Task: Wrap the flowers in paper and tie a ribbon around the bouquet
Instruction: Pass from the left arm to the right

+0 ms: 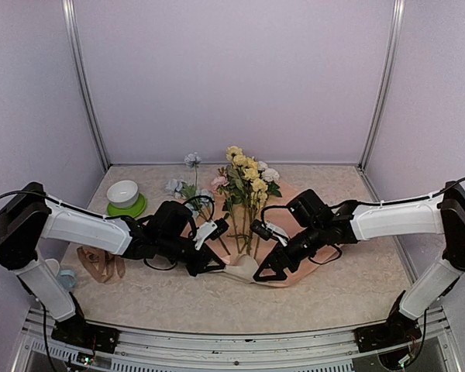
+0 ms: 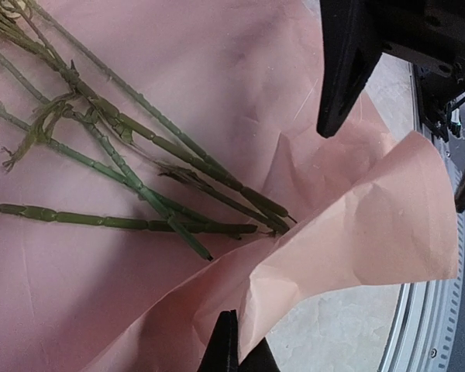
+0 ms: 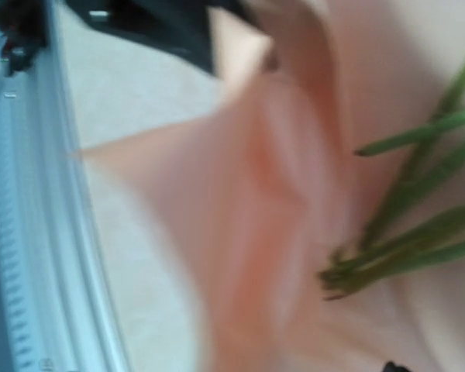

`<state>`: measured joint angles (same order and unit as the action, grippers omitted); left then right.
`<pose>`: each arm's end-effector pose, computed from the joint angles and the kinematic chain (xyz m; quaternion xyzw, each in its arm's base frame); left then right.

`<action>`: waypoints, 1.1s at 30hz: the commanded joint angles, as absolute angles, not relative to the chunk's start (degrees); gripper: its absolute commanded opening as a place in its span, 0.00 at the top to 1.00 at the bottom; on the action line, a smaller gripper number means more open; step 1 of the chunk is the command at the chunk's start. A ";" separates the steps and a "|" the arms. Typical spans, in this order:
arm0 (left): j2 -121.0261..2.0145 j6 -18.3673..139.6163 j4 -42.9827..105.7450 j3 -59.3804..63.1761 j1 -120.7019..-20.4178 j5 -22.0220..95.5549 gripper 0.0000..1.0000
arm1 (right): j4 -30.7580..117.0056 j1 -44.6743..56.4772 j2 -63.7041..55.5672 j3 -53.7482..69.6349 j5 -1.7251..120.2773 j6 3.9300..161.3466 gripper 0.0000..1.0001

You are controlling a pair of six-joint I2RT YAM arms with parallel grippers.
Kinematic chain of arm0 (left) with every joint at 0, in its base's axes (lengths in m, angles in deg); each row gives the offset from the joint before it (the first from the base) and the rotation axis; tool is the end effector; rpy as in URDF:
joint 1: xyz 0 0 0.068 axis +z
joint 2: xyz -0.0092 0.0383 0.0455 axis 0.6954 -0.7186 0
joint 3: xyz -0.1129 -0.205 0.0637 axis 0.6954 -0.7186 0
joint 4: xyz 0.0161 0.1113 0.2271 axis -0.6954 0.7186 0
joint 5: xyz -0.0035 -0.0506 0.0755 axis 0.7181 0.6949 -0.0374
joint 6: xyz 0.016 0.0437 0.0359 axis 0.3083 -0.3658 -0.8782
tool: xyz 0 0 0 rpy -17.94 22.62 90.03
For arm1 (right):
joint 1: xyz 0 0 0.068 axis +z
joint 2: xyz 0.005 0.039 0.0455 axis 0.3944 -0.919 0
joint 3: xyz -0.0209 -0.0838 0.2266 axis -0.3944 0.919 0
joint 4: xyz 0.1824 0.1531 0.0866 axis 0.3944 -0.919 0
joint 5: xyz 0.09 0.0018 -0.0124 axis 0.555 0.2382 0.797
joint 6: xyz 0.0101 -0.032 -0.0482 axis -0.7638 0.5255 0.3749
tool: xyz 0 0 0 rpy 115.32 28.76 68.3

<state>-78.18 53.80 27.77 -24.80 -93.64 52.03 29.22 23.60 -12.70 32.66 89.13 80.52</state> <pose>0.1949 -0.2552 0.1308 0.4174 0.7986 -0.3449 0.2627 0.1898 0.2403 0.1583 -0.3876 0.8172 0.4090 0.1209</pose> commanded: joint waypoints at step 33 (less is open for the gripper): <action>-73.32 53.75 27.05 -25.38 -93.63 58.71 0.61 | 44.31 30.27 -7.06 40.36 79.02 79.49 1.00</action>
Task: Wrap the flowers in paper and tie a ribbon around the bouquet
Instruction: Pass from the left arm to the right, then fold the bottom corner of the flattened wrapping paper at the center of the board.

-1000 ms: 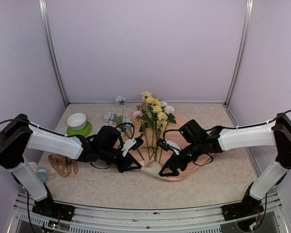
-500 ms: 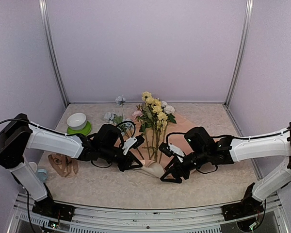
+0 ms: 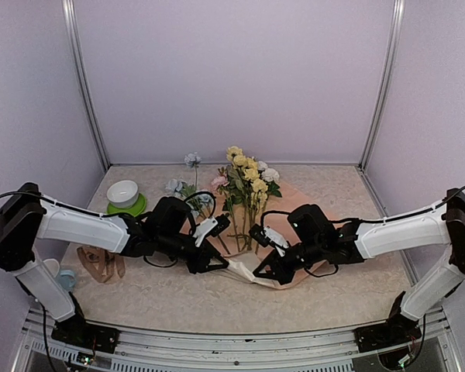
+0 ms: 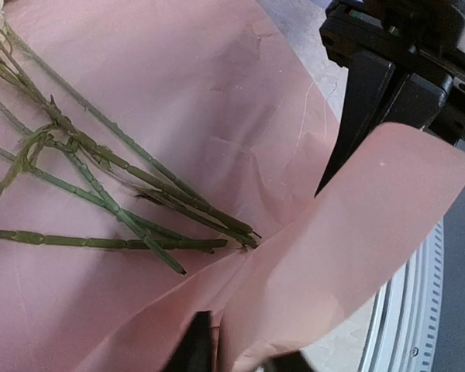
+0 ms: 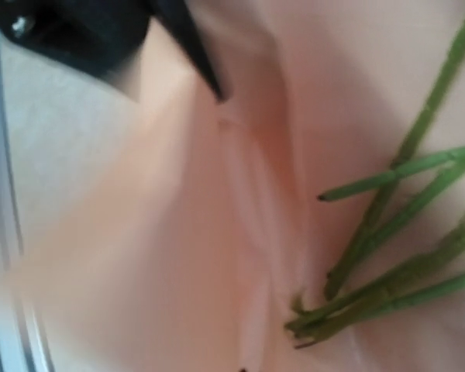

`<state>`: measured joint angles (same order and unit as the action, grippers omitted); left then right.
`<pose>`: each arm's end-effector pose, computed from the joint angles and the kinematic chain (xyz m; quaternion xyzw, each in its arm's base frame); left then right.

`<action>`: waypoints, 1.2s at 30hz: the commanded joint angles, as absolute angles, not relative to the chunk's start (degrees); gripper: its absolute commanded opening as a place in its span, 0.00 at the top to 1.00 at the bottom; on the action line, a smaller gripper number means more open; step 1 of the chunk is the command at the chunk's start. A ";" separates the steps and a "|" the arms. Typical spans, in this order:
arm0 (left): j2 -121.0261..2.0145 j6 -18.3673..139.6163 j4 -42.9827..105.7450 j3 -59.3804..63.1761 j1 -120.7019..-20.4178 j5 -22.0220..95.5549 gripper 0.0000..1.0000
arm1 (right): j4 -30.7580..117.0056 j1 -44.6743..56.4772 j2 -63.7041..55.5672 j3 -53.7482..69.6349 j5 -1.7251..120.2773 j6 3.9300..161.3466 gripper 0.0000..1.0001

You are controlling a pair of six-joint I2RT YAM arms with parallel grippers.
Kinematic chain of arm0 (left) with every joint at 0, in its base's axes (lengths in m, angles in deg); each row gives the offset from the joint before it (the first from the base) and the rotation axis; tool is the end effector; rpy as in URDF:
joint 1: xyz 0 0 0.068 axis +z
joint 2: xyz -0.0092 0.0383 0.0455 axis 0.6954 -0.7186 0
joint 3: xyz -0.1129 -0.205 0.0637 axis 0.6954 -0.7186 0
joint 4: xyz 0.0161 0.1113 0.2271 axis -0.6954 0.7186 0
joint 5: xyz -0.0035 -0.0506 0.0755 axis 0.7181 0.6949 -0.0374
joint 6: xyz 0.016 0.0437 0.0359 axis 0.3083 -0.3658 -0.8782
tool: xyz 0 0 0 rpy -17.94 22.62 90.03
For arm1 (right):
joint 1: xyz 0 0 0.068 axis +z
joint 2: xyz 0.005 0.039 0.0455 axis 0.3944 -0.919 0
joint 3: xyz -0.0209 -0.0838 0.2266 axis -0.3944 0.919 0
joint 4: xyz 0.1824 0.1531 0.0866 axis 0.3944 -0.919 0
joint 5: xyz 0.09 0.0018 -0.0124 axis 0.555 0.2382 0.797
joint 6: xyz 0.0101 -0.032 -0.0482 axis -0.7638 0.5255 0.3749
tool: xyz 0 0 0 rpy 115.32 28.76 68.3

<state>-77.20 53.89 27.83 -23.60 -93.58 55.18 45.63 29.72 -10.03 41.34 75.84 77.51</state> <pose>0.1956 -0.2588 0.1426 0.4251 0.7817 -0.3718 0.2647 0.1672 0.2505 0.1450 -0.3924 0.8102 0.3718 0.2266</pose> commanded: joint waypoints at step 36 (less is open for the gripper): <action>-84.73 48.95 55.02 -18.02 -94.24 41.85 0.72 | 22.95 33.25 -13.42 30.74 81.34 87.73 1.00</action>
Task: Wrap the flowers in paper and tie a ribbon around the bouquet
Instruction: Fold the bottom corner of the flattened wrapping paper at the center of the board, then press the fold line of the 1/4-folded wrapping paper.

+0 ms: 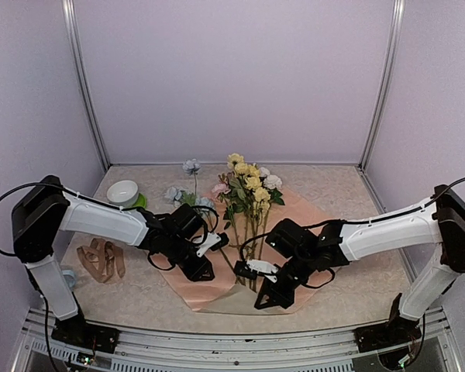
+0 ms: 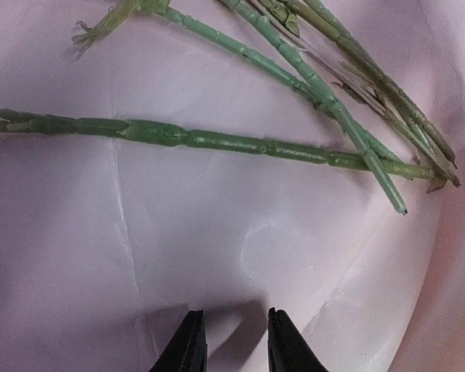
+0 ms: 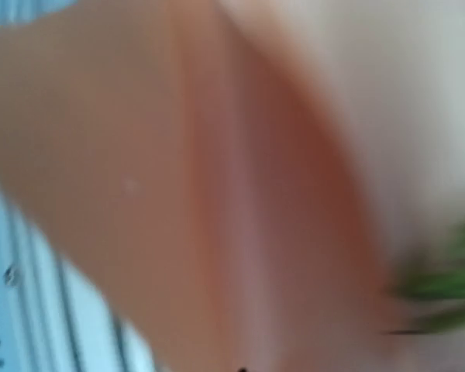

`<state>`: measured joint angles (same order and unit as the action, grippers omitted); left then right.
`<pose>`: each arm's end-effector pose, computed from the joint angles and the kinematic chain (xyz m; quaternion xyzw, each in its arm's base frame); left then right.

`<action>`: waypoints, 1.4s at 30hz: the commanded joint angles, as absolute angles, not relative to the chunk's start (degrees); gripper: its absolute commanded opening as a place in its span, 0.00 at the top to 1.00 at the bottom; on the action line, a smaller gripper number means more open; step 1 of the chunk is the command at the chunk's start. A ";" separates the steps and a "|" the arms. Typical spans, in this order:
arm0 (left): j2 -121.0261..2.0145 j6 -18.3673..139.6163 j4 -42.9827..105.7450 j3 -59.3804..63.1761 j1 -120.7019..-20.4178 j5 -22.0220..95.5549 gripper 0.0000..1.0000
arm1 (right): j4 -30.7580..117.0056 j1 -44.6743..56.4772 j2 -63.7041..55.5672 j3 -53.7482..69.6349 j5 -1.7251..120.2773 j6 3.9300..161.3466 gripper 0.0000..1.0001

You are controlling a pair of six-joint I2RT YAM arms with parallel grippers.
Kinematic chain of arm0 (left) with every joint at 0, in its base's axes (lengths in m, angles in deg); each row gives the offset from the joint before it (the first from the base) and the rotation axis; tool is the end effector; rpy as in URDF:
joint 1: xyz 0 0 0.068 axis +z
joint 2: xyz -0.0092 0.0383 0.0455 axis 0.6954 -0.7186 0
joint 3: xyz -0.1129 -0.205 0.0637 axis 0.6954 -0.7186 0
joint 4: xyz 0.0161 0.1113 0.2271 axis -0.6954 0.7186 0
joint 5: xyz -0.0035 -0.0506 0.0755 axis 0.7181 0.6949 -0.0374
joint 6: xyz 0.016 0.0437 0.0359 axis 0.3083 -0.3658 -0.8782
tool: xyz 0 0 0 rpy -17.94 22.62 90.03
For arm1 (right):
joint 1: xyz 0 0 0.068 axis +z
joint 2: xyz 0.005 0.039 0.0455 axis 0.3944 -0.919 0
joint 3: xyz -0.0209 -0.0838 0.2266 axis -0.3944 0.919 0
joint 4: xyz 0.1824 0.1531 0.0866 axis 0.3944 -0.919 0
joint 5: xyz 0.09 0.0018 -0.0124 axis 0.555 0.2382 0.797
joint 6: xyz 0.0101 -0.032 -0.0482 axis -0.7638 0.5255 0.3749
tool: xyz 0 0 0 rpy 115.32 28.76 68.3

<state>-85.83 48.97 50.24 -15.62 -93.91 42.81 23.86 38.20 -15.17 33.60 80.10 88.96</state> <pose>0.2002 -0.2537 0.1055 0.4334 0.8643 -0.2046 0.1527 0.1239 0.2701 0.1331 -0.5281 0.7807 0.3249 0.0779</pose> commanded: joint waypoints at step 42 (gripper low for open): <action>-87.05 50.36 61.55 -11.84 -103.96 29.11 0.59 | 18.59 22.04 -29.43 16.92 75.40 86.13 1.00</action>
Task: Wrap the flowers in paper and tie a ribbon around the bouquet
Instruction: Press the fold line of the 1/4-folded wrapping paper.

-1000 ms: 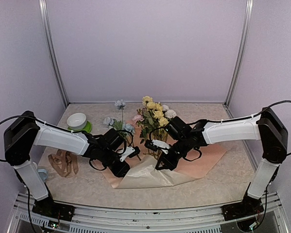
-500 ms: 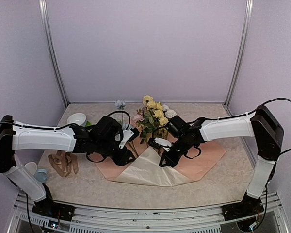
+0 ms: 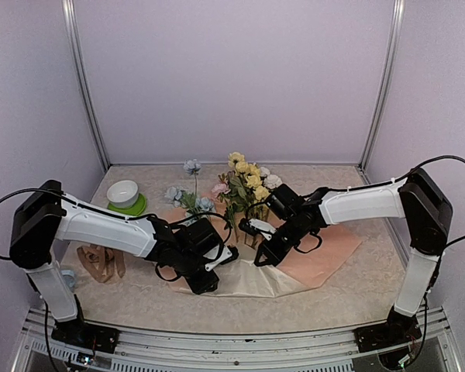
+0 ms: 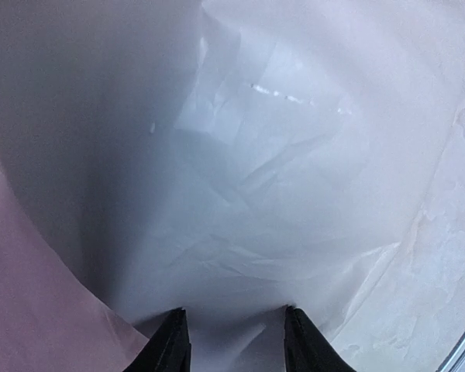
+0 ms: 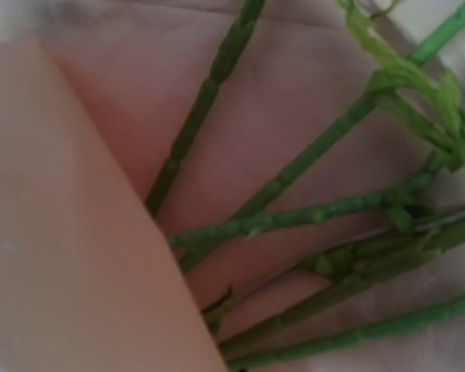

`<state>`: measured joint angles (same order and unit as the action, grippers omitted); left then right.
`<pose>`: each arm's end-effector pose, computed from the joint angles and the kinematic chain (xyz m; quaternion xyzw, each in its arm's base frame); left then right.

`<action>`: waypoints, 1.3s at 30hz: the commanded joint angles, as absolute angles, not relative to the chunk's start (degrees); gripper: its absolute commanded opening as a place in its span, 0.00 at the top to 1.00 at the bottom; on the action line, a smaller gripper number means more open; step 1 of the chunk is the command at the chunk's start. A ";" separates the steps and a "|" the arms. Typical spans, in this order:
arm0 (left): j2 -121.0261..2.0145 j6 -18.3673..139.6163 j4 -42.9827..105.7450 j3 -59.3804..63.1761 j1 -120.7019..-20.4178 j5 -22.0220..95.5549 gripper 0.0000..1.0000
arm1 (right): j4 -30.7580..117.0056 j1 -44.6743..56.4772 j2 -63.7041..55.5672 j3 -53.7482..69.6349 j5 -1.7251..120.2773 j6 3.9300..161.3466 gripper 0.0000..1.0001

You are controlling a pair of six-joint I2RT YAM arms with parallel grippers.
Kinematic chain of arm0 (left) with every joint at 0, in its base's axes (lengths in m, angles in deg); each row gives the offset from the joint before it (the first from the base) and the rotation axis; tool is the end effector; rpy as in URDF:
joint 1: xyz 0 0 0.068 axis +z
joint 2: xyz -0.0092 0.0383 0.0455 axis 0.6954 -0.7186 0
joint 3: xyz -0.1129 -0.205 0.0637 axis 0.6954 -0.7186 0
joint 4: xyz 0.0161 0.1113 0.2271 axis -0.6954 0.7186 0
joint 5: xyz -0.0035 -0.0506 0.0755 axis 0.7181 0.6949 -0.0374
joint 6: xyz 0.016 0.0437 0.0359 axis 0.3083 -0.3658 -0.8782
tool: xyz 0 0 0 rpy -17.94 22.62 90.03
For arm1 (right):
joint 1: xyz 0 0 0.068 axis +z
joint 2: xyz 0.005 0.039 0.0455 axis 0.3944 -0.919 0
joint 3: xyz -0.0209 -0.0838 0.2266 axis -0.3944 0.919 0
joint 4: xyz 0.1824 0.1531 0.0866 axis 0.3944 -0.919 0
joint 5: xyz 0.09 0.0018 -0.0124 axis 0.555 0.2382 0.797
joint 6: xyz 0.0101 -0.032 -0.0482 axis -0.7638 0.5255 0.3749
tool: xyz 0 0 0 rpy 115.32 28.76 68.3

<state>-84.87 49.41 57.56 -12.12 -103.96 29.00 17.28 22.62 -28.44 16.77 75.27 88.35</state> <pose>0.1622 -0.2807 0.1189 0.4870 0.8497 -0.1051 0.1726 0.2327 0.2642 0.1344 -0.4047 0.8670 0.2675 0.1140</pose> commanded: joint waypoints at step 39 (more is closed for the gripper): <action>-86.18 54.86 61.07 -16.40 -104.18 34.45 0.61 | 32.36 21.16 -10.98 50.08 77.56 49.87 1.00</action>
